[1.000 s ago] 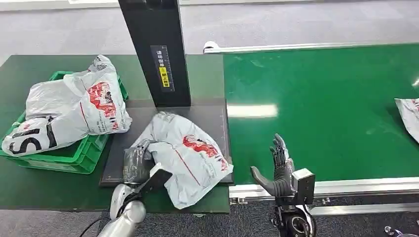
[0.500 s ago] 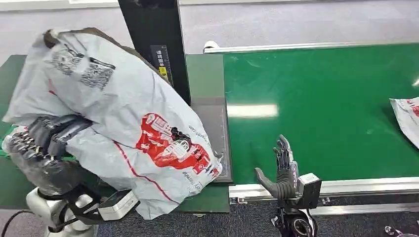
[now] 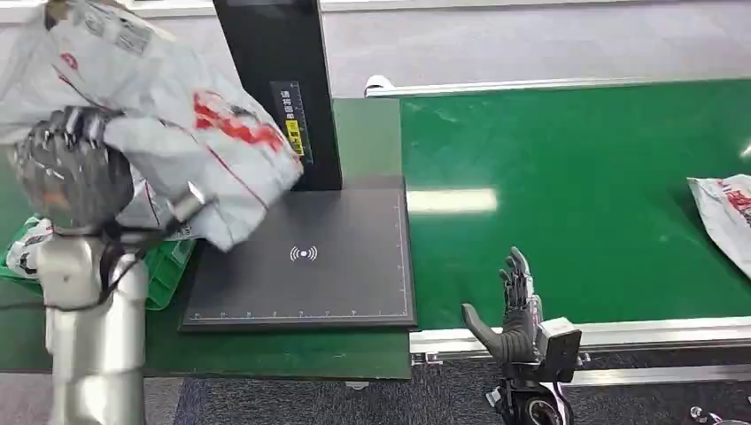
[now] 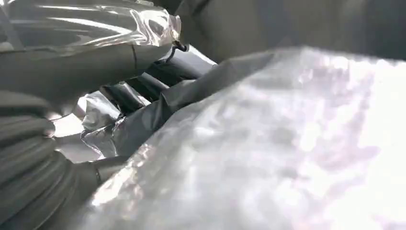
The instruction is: Moved the parcel from conveyor to table for the left to box.
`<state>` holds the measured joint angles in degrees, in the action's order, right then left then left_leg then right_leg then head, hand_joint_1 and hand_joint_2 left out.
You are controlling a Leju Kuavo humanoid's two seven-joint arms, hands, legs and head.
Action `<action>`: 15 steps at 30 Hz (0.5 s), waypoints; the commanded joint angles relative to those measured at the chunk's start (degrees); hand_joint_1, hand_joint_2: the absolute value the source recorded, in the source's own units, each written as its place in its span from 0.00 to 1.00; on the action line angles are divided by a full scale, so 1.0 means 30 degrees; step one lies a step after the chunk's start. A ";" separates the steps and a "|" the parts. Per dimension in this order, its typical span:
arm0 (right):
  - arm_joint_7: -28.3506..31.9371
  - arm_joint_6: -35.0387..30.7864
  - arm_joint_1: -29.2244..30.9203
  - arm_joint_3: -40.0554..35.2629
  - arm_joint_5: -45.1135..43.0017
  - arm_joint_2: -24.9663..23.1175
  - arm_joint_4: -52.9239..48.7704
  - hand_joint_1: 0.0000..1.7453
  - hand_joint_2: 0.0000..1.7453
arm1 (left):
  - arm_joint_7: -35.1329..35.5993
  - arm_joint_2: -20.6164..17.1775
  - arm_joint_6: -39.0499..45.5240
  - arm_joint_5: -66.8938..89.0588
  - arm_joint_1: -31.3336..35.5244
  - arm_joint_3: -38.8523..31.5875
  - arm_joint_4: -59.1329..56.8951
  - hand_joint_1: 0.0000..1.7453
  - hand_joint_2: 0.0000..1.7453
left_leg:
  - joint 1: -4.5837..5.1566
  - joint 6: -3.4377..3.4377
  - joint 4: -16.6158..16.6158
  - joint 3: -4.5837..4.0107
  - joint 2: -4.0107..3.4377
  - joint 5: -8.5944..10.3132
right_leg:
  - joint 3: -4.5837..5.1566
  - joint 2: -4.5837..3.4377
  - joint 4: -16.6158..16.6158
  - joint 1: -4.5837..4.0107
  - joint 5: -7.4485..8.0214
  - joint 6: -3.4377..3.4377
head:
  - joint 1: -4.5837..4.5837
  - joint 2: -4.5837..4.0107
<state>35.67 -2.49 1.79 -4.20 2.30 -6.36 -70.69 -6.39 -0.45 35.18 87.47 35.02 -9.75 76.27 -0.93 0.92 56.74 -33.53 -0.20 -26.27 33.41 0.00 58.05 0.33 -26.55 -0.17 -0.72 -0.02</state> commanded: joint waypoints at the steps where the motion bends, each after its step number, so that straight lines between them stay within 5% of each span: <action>1: -0.0223 0.0368 0.1856 -0.0254 0.0369 -0.0377 0.1970 0.00 1.00 | 0.6060 -0.5228 -0.5730 -0.0786 1.0717 0.1701 -1.8636 1.00 1.00 | -0.0029 0.0002 0.0018 -0.0031 -0.0080 0.0033 | 0.0044 -0.0067 0.0026 -0.0036 0.0048 -0.0026 | 0.0000 0.0000; 11: -0.0644 0.0804 0.1857 -0.0377 0.0374 -0.0491 0.1556 0.00 1.00 | 0.7626 -0.6150 -0.8202 -0.1272 1.0654 0.1367 -1.9621 1.00 1.00 | -0.0014 0.0002 -0.0007 -0.0086 -0.0150 0.0010 | 0.0117 -0.0168 0.0006 -0.0017 0.0047 0.0012 | -0.0008 0.0000; 15: -0.0784 0.0731 0.1690 -0.0269 0.0541 -0.0569 0.1487 0.00 1.00 | 0.6502 -0.5809 -0.7908 -0.1773 0.9623 0.1227 -1.9071 1.00 1.00 | -0.0017 -0.0006 -0.0024 -0.0092 -0.0132 0.0016 | 0.0116 -0.0159 -0.0012 -0.0021 0.0048 0.0017 | -0.0007 0.0000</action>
<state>33.94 -0.04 5.32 -4.42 3.58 -7.72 -69.37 15.93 -17.14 11.50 83.78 62.81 -7.23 26.60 -0.97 0.95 56.75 -33.96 -0.60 -26.22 33.91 -0.48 58.08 0.29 -26.41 -0.12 -0.74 -0.02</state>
